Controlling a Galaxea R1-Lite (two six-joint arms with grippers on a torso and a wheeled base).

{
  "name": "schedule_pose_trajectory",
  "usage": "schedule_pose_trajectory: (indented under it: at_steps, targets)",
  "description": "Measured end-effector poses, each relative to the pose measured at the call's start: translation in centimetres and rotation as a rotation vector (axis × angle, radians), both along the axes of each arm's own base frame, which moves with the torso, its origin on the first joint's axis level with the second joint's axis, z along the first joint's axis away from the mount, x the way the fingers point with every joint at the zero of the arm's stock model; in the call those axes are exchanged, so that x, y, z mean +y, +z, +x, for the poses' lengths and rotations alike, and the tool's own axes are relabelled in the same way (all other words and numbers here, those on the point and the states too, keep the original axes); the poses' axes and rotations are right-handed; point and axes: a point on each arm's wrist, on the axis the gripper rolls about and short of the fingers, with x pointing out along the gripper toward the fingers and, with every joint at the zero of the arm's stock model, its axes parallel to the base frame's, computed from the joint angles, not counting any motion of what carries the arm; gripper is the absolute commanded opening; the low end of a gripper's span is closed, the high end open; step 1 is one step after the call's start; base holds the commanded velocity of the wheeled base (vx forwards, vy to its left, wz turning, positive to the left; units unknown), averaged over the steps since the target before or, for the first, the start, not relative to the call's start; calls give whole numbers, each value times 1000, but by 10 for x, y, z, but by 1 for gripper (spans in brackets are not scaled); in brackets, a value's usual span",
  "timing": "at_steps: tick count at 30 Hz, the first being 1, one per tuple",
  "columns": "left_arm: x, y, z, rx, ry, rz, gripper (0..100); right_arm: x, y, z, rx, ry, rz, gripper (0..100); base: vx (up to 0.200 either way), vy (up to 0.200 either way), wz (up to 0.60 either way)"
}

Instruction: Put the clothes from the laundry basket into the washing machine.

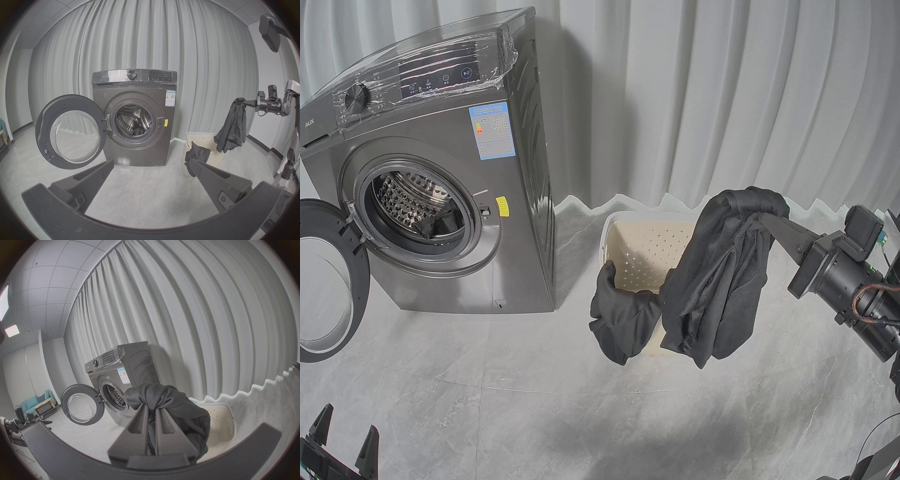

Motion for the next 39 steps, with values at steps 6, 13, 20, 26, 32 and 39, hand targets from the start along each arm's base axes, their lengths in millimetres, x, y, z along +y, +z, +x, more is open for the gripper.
schedule_pose_trajectory:
  at_steps: [6, 13, 20, 26, 32, 39]
  targets:
    - [0, 0, 0, 0, 0, -2, 100, 1, -2, -1, 6, 12, -5, 0, 0, 200, 0]
    - [0, 0, 0, 0, 0, -2, 100, 2, -2, -3, 6, 25, -7, 0, 0, 200, 0]
    - [0, 0, 0, 1, 0, -1, 100, 2, -4, -5, 8, 57, -14, 0, 0, 200, 0]
    - [0, 0, 0, 1, 0, -1, 100, 3, -5, -6, 7, 79, -17, 0, 0, 200, 0]
    - [0, 0, 0, 0, 0, 5, 100, 3, -5, -6, 6, 83, -18, 0, 0, 200, 0]
    - [0, 0, 0, -2, 2, 11, 100, 3, -5, -7, 7, 88, -19, 0, 0, 200, 0]
